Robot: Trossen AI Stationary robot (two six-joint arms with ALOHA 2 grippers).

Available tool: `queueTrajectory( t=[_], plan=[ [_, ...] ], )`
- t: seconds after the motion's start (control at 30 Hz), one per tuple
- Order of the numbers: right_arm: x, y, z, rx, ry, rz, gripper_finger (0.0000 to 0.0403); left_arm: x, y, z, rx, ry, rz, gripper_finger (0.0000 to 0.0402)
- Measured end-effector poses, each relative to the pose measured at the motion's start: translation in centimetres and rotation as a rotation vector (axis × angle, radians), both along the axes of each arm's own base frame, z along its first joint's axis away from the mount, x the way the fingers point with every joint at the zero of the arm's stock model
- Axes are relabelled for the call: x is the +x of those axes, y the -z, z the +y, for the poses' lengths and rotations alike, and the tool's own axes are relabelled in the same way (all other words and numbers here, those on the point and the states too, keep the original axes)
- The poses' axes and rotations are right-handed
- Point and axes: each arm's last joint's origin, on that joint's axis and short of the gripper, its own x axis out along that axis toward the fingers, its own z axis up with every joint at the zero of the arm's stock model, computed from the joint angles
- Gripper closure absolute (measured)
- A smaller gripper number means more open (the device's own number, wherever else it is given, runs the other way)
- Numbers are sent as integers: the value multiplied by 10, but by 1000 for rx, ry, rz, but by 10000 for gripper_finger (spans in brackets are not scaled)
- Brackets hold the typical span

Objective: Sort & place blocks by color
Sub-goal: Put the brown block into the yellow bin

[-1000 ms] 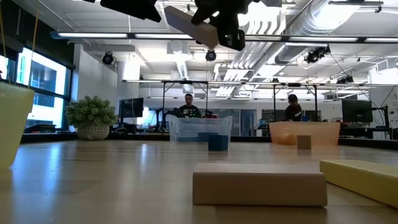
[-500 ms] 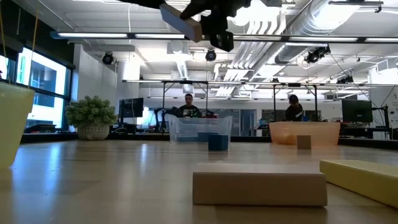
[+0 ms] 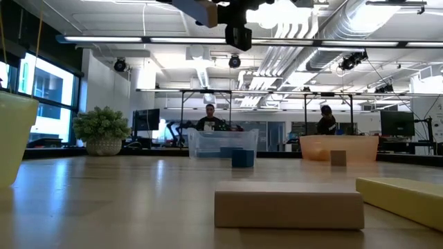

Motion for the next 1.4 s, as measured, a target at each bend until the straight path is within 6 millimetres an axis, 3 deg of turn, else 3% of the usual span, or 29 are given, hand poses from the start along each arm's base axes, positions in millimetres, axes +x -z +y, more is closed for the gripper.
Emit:
queueTrajectory(
  t=[0.3,0.77,1.2,1.4],
  plan=[
    [1,-1,-2,-4,1,-22,307,0,0,-1,-33,38,-3,214],
    [2,-2,-3,-5,2,-35,307,1,4,-2,-24,77,22,354],
    [2,-2,-3,-7,5,-38,308,0,4,-2,-47,49,33,359],
    [3,-5,-5,-3,24,-60,222,2,5,-1,-71,22,34,363]
  ],
)
